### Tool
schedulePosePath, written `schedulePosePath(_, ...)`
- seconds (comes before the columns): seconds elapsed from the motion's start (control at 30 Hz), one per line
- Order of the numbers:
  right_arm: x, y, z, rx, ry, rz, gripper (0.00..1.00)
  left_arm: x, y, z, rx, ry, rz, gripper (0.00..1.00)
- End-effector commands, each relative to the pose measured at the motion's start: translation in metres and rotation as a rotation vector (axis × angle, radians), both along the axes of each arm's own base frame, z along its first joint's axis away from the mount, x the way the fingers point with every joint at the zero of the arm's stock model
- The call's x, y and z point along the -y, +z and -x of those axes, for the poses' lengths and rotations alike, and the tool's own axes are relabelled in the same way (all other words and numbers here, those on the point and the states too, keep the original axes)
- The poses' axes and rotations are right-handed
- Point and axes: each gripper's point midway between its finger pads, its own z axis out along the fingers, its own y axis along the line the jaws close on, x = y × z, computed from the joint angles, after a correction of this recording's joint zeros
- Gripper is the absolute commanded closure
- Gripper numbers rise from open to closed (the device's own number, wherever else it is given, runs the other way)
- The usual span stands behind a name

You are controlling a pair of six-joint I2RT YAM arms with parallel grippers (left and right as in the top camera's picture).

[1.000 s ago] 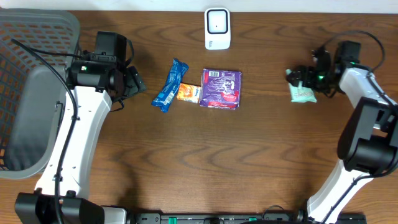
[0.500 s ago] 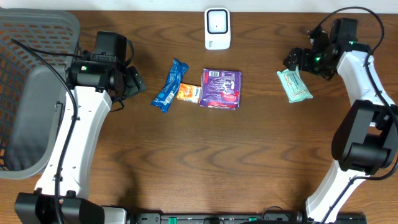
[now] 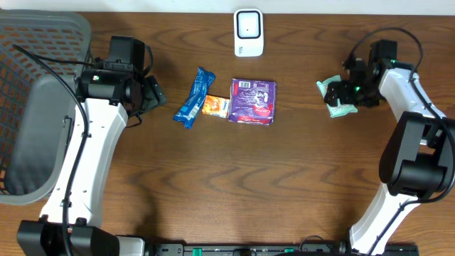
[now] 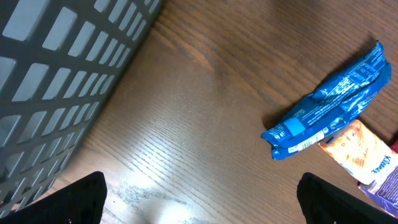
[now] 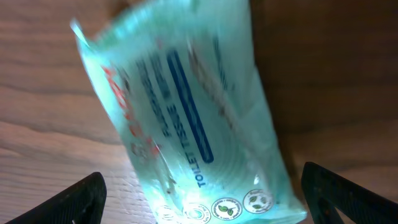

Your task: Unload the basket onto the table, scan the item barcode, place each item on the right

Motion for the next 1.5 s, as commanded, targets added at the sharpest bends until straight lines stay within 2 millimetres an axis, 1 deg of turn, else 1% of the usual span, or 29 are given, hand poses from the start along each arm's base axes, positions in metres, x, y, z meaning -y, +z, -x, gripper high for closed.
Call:
schedulePosePath(0.0,-0.004,-0.010,0.009,-0.020,0.034,0.035,0.07,-0.004,0.001,0.002,0.001,0.012,-0.017,0.02)
schedulePosePath(0.1,-0.006,-0.016,0.010,-0.016,0.019,0.039,0.12,-0.004,0.001,0.002,0.001,0.012,-0.017,0.02)
schedulePosePath(0.17,-0.005,-0.018,0.004,0.002,-0.060,0.025,0.20,-0.004,0.001,0.002,0.001,0.012,-0.017,0.02)
schedulePosePath(0.2,-0.005,-0.017,-0.002,0.017,-0.123,0.011,0.28,-0.004,0.001,0.002,0.001,0.012,-0.017,0.02)
schedulePosePath(0.23,-0.005,-0.016,-0.006,0.030,-0.159,-0.003,0.28,-0.004,0.001,0.002,0.001,0.012,-0.017,0.02)
schedulePosePath(0.27,-0.006,-0.014,-0.010,0.043,-0.176,-0.014,0.23,-0.004,0.001,0.002,0.001,0.012,-0.017,0.02)
schedulePosePath(0.3,-0.007,-0.013,-0.014,0.057,-0.185,-0.019,0.21,-0.004,0.001,0.002,0.001,0.012,-0.017,0.02)
schedulePosePath(0.4,-0.008,-0.010,-0.024,0.096,-0.215,-0.021,0.23,-0.004,0.001,0.002,0.001,0.012,-0.017,0.02)
schedulePosePath(0.43,-0.007,-0.008,-0.030,0.120,-0.243,-0.029,0.23,-0.004,0.001,0.002,0.001,0.012,-0.017,0.02)
schedulePosePath(0.6,-0.005,-0.001,-0.046,0.181,-0.289,-0.043,0.34,-0.004,0.001,0.002,0.001,0.012,-0.017,0.02)
schedulePosePath(0.67,-0.003,0.000,-0.048,0.193,-0.290,-0.039,0.42,-0.004,0.001,0.002,0.001,0.012,-0.017,0.02)
schedulePosePath(0.73,-0.001,0.000,-0.048,0.192,-0.294,-0.022,0.42,-0.004,0.001,0.002,0.001,0.012,-0.017,0.02)
schedulePosePath(0.83,0.001,-0.004,-0.040,0.166,-0.255,0.006,0.41,-0.004,0.001,0.002,0.001,0.012,-0.017,0.02)
schedulePosePath(1.07,-0.002,-0.015,-0.012,0.046,-0.209,0.025,0.40,-0.004,0.001,0.002,0.001,0.012,-0.017,0.02)
schedulePosePath(1.17,-0.003,-0.019,-0.004,0.011,-0.209,0.025,0.40,-0.004,0.001,0.002,0.001,0.012,-0.017,0.02)
schedulePosePath(1.33,-0.002,-0.031,0.000,-0.018,-0.211,0.034,0.41,-0.004,0.001,0.002,0.001,0.012,-0.017,0.02)
schedulePosePath(1.47,0.001,-0.043,-0.007,-0.004,-0.214,0.038,0.47,-0.004,0.001,0.002,0.001,0.012,-0.017,0.02)
